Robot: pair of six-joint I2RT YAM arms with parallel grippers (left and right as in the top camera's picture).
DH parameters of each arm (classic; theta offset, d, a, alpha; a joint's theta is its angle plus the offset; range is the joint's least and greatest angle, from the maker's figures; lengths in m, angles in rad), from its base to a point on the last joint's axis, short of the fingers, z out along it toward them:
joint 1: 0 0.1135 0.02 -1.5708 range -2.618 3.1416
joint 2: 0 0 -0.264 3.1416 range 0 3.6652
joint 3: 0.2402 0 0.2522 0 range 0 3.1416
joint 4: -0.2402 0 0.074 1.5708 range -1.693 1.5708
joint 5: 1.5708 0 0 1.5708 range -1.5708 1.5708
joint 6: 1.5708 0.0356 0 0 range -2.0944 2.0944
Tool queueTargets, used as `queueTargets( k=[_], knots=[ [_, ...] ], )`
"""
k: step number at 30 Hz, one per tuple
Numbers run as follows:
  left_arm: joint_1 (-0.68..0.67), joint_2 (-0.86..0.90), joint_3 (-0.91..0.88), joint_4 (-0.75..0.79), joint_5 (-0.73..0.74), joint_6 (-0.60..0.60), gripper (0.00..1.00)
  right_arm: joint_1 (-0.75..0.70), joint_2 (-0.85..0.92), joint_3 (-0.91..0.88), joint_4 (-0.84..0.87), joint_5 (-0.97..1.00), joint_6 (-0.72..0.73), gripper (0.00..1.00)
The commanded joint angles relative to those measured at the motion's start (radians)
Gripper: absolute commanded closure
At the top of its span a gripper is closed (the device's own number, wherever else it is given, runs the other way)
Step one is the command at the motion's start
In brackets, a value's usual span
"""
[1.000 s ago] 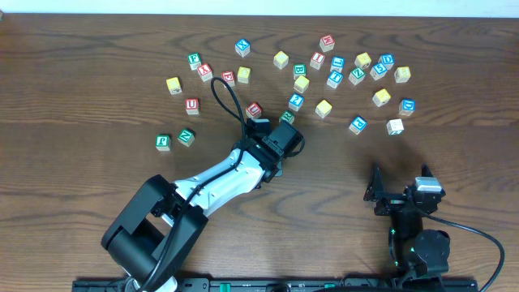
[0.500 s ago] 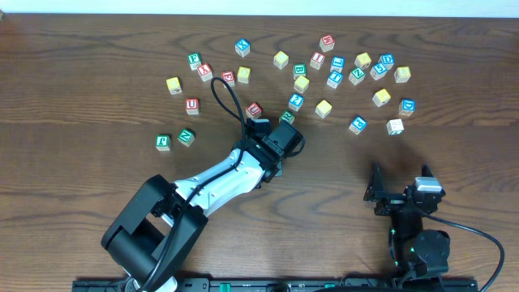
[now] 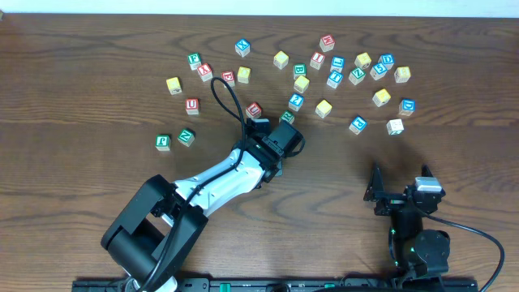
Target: Spell out AI2
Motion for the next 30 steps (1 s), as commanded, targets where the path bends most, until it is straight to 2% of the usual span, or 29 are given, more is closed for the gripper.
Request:
queueTargets(
  k=[1, 30],
  knots=[
    [0.006, -0.024, -0.010, -0.002, -0.016, -0.001, 0.55, -0.010, -0.005, -0.001, -0.005, 0.001, -0.002, 0.01],
    [0.006, -0.090, -0.010, 0.047, -0.069, 0.082, 0.55, -0.010, -0.005, -0.001, -0.005, 0.001, -0.002, 0.01]
  ],
)
